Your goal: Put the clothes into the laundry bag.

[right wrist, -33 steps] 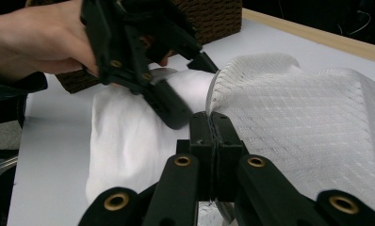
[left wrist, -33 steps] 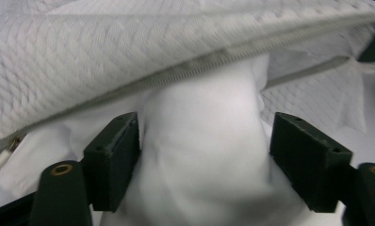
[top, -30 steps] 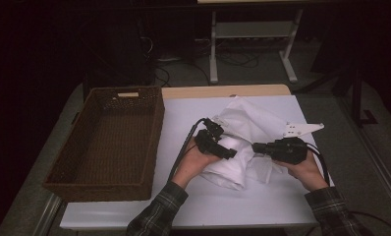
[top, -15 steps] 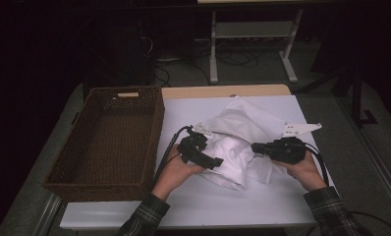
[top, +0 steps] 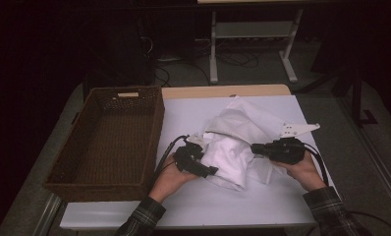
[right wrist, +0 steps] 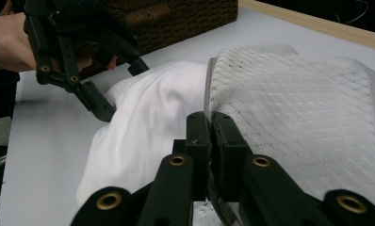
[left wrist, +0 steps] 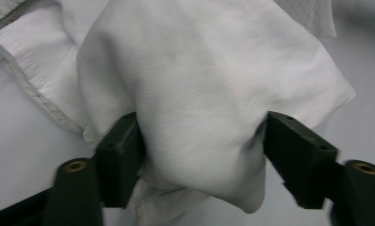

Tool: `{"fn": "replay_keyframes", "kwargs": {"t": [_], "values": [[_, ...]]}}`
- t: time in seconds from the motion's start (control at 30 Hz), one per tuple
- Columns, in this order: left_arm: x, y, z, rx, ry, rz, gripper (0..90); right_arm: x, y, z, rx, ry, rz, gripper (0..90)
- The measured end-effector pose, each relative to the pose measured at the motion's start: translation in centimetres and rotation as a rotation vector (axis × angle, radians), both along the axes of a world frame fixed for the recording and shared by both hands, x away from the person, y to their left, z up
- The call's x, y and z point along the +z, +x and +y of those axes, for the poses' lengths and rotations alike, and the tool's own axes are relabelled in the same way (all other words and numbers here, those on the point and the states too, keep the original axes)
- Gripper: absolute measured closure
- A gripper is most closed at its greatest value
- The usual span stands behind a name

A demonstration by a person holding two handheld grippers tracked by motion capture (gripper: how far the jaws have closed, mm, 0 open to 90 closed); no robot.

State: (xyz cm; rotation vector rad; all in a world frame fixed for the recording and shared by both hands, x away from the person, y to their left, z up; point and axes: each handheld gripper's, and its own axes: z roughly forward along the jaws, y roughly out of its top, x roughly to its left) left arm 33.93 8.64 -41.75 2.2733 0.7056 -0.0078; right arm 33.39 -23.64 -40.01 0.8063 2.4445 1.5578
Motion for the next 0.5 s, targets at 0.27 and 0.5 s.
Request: {"fn": "replay_keyframes", "kwargs": {"t": [0.27, 0.5], "values": [[-0.4, 0.2, -0.1, -0.014, -0.007, -0.001, 53.5, 0.6, 0.2, 0.6, -0.043, 0.0, -0.026, 68.2], [-0.9, 0.1, 0.0, -0.02, -0.029, -0.008, 66.8, 1.9, 1.7, 3.3, -0.028, -0.025, -0.033, 66.3]]}}
